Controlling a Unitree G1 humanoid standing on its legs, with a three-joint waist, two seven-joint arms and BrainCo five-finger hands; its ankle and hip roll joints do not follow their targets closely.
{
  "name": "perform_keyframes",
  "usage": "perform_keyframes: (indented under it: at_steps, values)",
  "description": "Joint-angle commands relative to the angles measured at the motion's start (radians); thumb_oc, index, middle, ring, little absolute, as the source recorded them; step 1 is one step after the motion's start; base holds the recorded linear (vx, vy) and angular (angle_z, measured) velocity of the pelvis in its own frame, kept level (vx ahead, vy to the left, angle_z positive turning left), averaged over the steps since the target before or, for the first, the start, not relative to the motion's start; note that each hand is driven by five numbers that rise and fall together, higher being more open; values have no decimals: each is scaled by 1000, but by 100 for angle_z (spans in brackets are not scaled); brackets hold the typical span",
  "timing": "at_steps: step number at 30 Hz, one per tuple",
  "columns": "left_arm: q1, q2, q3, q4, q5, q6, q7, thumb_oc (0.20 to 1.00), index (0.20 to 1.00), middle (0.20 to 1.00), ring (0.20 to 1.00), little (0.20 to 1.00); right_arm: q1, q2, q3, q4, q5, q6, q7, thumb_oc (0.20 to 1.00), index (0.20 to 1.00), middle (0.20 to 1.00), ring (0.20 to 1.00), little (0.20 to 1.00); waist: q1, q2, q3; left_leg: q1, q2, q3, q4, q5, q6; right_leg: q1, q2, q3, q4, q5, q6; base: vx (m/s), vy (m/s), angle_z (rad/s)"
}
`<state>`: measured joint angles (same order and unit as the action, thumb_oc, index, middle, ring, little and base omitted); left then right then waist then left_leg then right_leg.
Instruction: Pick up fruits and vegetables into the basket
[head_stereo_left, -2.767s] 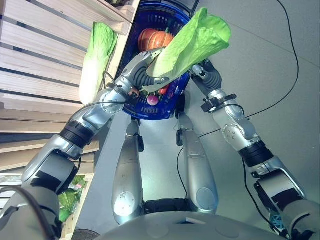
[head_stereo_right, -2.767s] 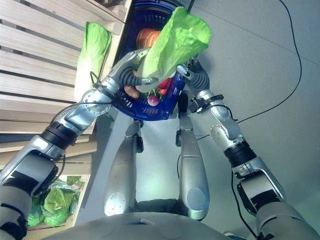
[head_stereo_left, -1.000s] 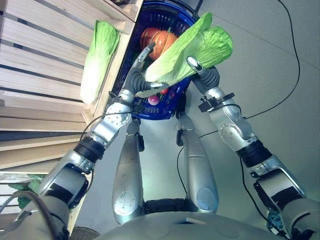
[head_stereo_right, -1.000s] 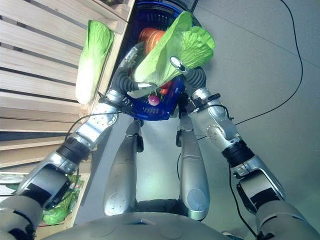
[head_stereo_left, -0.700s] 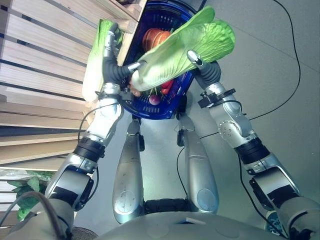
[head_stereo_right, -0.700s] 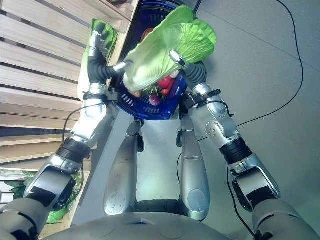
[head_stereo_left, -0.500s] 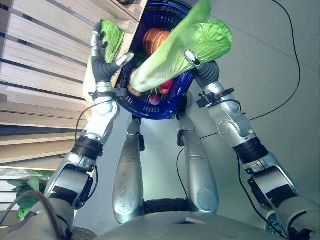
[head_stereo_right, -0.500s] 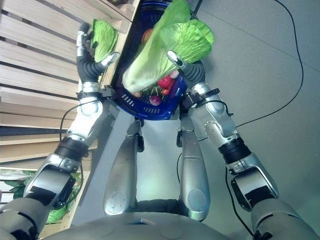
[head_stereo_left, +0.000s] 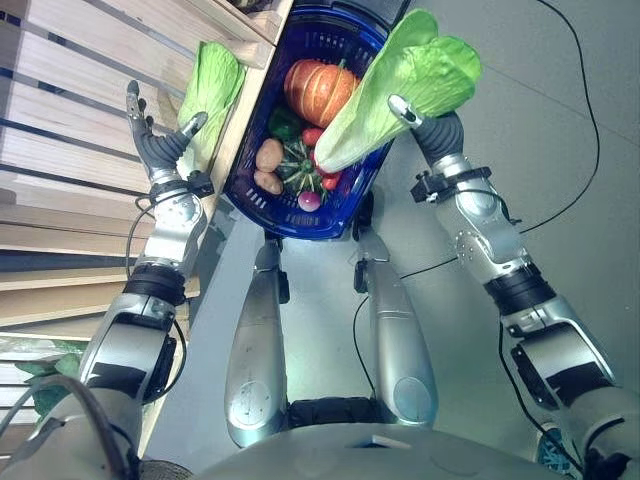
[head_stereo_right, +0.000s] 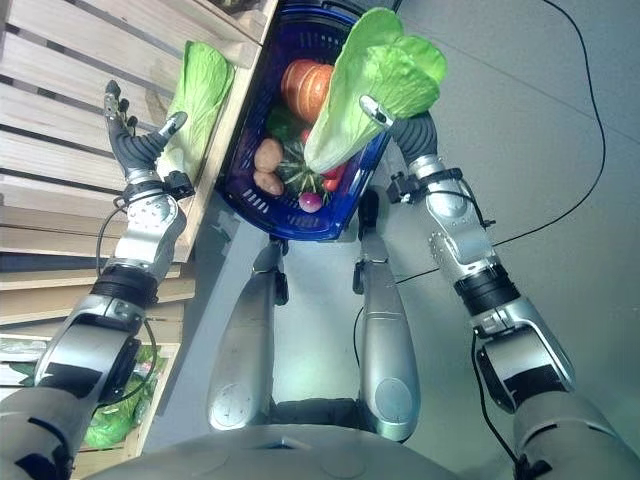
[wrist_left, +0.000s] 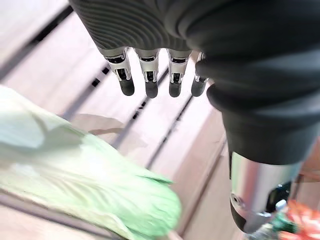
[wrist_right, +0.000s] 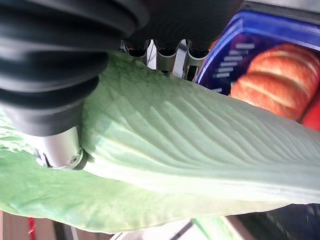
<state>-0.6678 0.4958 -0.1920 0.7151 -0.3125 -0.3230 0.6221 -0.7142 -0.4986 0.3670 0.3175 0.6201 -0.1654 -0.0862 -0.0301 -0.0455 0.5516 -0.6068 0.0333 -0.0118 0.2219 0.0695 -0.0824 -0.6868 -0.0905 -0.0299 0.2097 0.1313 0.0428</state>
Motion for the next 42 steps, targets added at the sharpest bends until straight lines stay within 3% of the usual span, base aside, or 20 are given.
perform_keyframes:
  at_steps: [1,14,28,35,42]
  values:
    - [-29,45,4,38,23,-15,-12,1000,1000,1000,1000,1000,-49,-35,22,-23,-28,11,-23,200,200,200,200,200,6,23,-32,-26,-61,16,22,-30,8,46,40,-71,63,-126,27,0,0,0]
    - [-126,51,-52,164,3,-28,-97,1000,1000,1000,1000,1000,-292,-10,138,366,-9,193,7,200,200,200,200,200,50,51,-32,-36,-71,4,51,-35,8,32,28,-95,100,-136,18,3,-2,0]
    - [-209,-10,-117,221,-2,-62,-108,1000,1000,1000,1000,1000,-424,101,102,824,122,248,147,200,200,200,200,200,94,99,-32,-67,-96,-19,73,-33,19,4,23,-113,132,-146,10,7,1,5]
    - [-207,-47,-131,216,2,-77,-85,1000,1000,1000,1000,1000,-432,127,65,912,159,249,161,200,200,200,200,200,102,121,-32,-85,-104,-23,77,-29,23,-17,19,-114,144,-146,10,1,16,2]
    - [-201,-65,-138,207,6,-82,-65,1000,1000,1000,1000,1000,-432,134,44,931,163,246,116,200,200,200,200,200,101,130,-32,-97,-107,-22,80,-27,23,-27,17,-110,145,-144,10,0,0,0]
